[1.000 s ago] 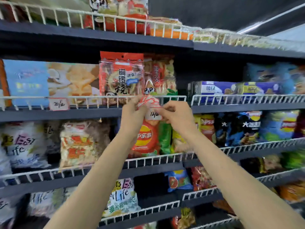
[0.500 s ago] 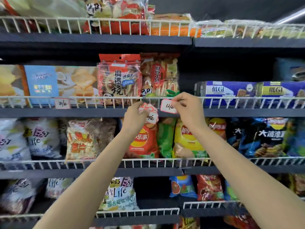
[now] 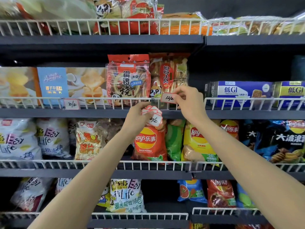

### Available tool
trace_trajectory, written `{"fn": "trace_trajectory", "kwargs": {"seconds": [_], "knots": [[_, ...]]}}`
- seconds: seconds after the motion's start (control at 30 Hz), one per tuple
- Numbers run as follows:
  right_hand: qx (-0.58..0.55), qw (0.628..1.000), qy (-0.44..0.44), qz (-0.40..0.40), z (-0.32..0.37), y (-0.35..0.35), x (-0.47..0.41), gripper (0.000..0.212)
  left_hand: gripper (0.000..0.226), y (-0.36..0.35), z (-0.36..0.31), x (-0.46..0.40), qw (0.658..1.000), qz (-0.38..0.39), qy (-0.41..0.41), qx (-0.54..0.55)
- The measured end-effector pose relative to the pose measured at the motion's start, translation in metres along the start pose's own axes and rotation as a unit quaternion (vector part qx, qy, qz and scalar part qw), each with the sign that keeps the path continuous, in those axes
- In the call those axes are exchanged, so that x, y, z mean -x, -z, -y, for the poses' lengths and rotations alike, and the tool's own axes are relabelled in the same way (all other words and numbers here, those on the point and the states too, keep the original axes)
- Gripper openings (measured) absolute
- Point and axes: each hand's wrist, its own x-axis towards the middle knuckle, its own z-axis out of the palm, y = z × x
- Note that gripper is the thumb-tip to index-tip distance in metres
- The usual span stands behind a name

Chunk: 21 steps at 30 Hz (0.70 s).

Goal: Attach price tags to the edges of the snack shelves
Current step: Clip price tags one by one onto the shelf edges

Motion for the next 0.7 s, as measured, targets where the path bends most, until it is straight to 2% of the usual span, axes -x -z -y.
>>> {"fn": "trace_trajectory", "kwargs": {"seconds": [0.1,0.27,0.47,0.7], "knots": [[-0.010,1.000,0.011,-0.017,0.004,-0.001,-0.004,0.010,0.029,0.002,0.002,-0.001,1.000,0.028,0.010,0.006],[0.016,0.999,0.046,-0.020,0.010,-0.006,-0.013,0.011,0.029,0.008,0.003,-0.006,0.999,0.050,0.011,-0.012],[0.120,0.991,0.059,0.021,0.008,-0.017,-0.016,0.012,0.029,0.011,0.007,-0.009,0.998,0.063,-0.004,-0.029],[0.211,0.971,0.107,0.029,0.004,-0.019,-0.008,0.019,0.032,0.013,0.010,-0.012,0.997,0.074,-0.015,-0.033]]}}
